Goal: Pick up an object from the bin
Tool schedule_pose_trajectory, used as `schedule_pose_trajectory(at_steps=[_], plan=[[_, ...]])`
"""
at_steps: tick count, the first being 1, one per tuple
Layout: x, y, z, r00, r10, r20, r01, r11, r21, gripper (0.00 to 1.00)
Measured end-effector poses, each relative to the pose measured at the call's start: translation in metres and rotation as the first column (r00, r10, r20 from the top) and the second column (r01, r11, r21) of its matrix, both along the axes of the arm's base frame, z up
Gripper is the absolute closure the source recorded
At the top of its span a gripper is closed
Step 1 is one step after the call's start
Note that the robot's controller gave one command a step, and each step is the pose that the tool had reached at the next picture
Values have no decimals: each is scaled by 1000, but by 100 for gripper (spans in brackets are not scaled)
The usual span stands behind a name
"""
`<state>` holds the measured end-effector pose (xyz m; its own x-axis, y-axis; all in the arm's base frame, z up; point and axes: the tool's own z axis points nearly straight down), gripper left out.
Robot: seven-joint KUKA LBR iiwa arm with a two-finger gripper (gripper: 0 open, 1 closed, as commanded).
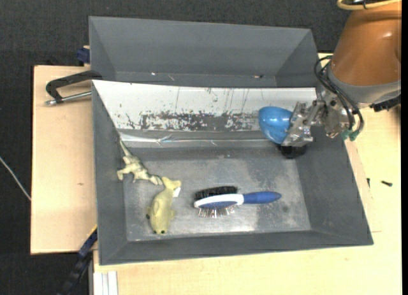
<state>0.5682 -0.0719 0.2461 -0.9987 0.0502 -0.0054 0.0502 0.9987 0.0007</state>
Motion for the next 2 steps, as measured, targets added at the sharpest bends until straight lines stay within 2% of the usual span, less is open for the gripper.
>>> schedule_pose_trajectory(at_steps=[2], plan=[[0,0,0,1000,0,0,0,1000,0,100]])
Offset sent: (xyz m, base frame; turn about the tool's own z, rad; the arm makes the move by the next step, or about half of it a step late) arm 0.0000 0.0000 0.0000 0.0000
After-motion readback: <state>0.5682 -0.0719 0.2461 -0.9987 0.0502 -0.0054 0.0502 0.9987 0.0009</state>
